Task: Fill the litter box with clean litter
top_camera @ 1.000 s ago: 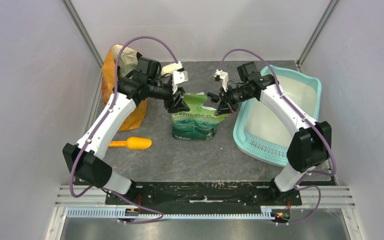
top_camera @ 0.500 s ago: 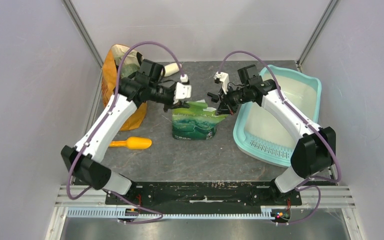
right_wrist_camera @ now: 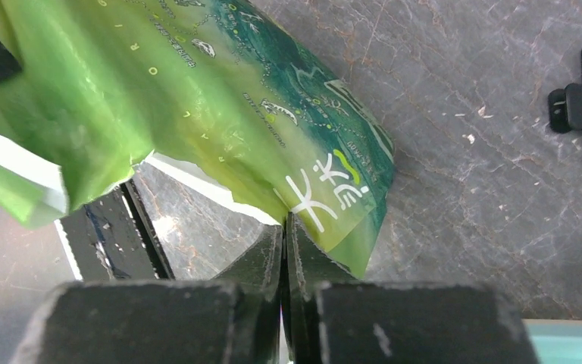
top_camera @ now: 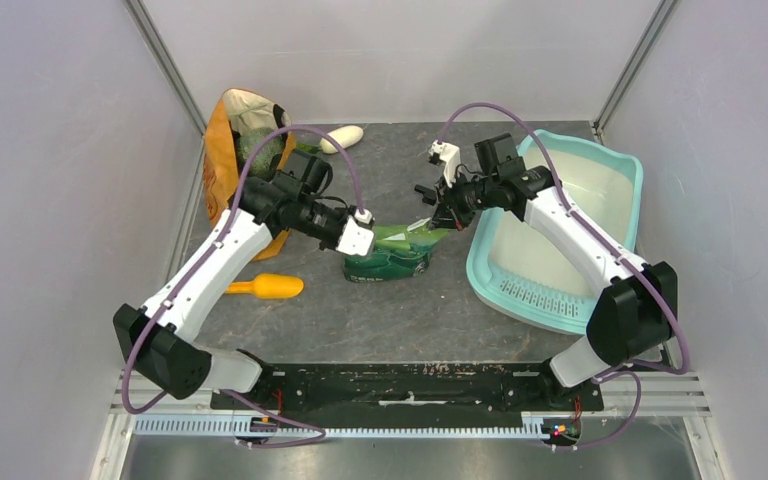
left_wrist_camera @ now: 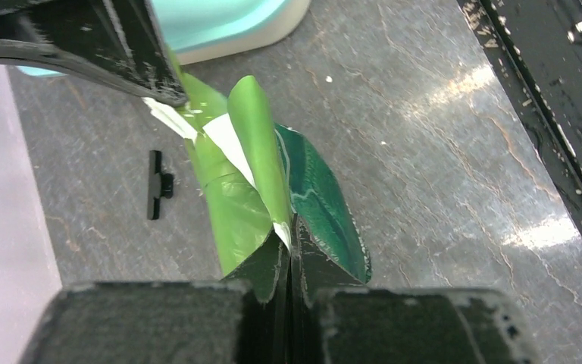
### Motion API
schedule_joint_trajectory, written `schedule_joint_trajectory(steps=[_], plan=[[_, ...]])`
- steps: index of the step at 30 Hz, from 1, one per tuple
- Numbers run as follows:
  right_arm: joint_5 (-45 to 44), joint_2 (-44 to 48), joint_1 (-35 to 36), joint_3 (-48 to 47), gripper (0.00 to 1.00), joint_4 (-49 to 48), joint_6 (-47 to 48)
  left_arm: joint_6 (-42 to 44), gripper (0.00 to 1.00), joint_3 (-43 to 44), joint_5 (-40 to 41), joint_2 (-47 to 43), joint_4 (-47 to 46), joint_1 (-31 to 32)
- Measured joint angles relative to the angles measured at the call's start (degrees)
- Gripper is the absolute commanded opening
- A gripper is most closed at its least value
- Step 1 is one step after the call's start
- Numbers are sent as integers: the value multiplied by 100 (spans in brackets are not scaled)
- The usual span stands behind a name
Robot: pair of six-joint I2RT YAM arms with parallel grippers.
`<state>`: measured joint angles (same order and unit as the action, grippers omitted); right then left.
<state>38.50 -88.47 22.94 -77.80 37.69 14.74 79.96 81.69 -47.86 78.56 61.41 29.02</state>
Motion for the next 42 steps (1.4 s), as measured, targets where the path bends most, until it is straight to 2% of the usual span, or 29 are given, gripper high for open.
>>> schedule_joint_trajectory(steps=[2, 4, 5, 7, 9, 15, 20, 28, 42], plan=[[0, 0, 0, 28, 41, 31, -24, 208, 2, -216, 33, -17, -13, 26], [9, 9, -37, 28, 58, 127, 7, 313, 2, -380, 83, -63, -2, 37], [7, 22, -68, 28, 65, 181, 11, 339, 2, -422, 85, -96, -2, 37], [35, 70, -138, 26, 71, 332, 122, 380, 2, -452, 101, -184, 4, 37], [83, 149, -186, 15, 71, 474, 199, 422, 2, -452, 105, -275, -2, 42], [374, 262, -197, -380, 59, 678, 291, 522, 2, -452, 136, -417, 0, 111], [501, 267, -144, -553, 54, 715, 588, 527, 2, -452, 181, -417, 2, 125], [378, 275, 317, -553, 43, 846, 1259, 527, 2, -452, 236, -415, 2, 136], [15, 184, 511, -553, 38, 916, 1698, 527, 2, -452, 278, -415, 2, 136]])
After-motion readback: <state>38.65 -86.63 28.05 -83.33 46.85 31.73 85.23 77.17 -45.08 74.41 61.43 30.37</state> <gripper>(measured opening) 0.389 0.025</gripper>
